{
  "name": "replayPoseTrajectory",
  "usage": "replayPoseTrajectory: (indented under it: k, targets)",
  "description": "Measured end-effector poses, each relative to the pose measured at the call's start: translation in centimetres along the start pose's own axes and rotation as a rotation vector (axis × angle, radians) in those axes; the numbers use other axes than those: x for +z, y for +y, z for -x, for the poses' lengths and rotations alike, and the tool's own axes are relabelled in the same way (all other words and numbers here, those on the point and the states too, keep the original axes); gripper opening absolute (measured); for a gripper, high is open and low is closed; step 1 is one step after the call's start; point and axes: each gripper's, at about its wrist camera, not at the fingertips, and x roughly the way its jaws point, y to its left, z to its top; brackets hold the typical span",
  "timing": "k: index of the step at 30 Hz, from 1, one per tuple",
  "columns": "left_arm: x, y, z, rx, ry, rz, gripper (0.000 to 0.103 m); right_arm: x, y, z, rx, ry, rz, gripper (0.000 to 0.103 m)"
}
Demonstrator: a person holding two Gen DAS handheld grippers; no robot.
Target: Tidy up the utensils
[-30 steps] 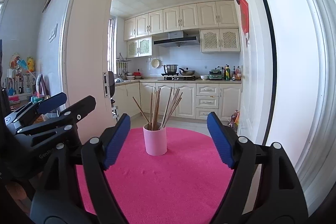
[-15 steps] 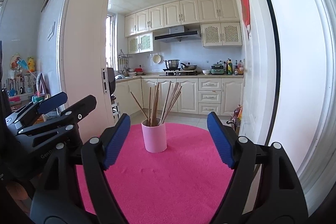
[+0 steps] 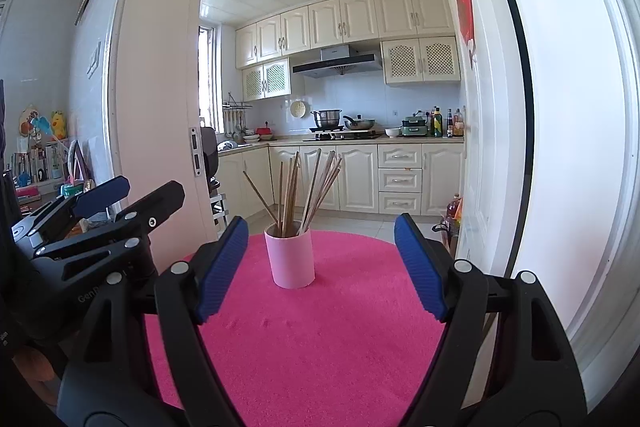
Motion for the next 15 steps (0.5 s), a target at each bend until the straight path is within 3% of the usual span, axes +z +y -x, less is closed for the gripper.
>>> replayPoseTrajectory:
  k: [15]
  targets:
    - [-0.05,-0.11,-0.1,0.0,0.006,0.0,0.071,-0.15,-0.23,-0.14,0.005,0.006,-0.004,0.075]
